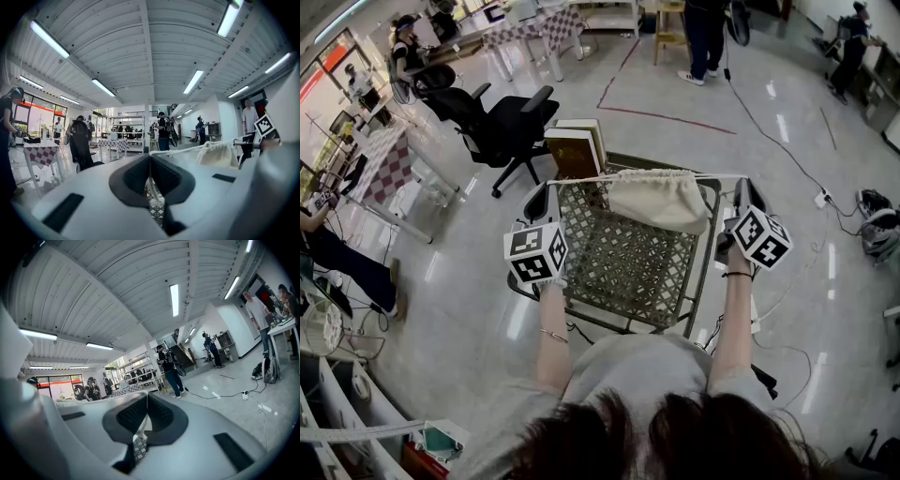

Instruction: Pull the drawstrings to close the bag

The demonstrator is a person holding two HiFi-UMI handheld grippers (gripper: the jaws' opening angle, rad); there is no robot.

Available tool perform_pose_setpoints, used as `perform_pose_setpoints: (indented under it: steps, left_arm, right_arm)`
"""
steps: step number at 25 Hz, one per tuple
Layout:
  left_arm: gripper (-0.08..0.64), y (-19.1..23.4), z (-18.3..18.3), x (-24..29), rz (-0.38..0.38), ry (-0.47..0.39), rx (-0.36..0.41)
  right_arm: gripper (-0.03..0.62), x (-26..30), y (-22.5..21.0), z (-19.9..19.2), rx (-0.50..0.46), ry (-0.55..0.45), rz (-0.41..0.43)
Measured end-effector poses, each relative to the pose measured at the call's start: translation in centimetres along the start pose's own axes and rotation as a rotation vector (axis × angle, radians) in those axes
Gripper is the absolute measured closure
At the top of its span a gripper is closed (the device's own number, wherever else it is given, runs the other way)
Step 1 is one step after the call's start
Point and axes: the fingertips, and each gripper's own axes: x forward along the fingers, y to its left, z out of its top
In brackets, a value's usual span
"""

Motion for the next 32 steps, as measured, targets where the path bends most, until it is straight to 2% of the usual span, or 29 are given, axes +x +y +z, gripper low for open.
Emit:
perform_pose_setpoints:
  steps: [13,19,28,32]
  left_arm:
    - [0.534,0.1,-0.3,-0.3,0.001,-0.004,-0.017]
    - [0.534,0.3,0.0,-0.5,0.009,-0.026,0.006]
    - [0.534,-0.2,0.1,-0.8,-0.005,-0.047,0.078]
    - [0.532,-0.6,-0.4,-1.0,-0.009,-0.050,0.087]
  right_arm:
    - [0.569,-0.2,-0.1,0.0,0.008,-0.003,0.011]
    - [0.569,-0.1,0.8,0.3,-0.093,-0.013,0.016]
    - [0.569,-0.6,0.7,0.5,-0.160,-0.019,0.004]
    - [0.569,-0.8,0.4,0.2,-0.184,-0.023,0.003]
